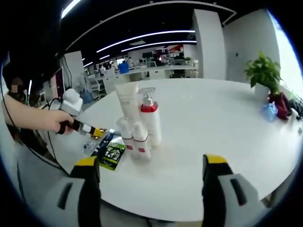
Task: Arrange the skincare products in the storage area until every visible bottle or jar stands upright without overlapping.
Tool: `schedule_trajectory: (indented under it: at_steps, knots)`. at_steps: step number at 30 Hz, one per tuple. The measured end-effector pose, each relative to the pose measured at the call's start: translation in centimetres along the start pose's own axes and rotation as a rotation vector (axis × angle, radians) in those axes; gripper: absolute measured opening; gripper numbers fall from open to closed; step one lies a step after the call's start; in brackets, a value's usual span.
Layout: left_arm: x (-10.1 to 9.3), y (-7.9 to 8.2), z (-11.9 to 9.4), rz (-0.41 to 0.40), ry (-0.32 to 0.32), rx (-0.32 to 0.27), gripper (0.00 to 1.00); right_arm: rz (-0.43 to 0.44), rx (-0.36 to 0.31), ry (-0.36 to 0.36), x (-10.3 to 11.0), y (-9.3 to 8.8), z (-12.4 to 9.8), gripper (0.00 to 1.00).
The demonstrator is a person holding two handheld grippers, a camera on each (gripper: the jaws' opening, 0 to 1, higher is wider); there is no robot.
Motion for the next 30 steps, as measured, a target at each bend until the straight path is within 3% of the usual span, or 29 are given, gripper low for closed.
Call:
schedule_trajectory:
  at_steps: [6,7,24,30]
  knots:
    - [0.3,-0.7,0.2,-0.015,0.010,0.027,0.36,-0.001,0.001,0.001,0.0,0.0,0.0,0.90]
    - [0.3,-0.4,0.2,-0.001,0.010,-0.004,0.37,0.000,0.001,0.002,0.0,0.0,0.0,0.90]
    - [0.2,-0.5,-0.2,-0.037,0.003,0.028,0.43,-0.003,0.001,0.006,0.1,0.0,0.0,0.90]
    - [0.7,-0.1,-1.2,-0.034,-0.006,0.000,0.44,-0.007,-0.004,0.008,0.1,0.1,0.0,0.90]
Point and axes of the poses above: the point that each gripper's makers call its tool centre point, and the gripper's own axes: z roughly forward along the fingers, x roughly to its left, y roughly out of its top, the point moved 9 cm from there along -z, roughly backward along the fingers, and after that the axes turned 14 degrees about -x, right-handed, at the moved point
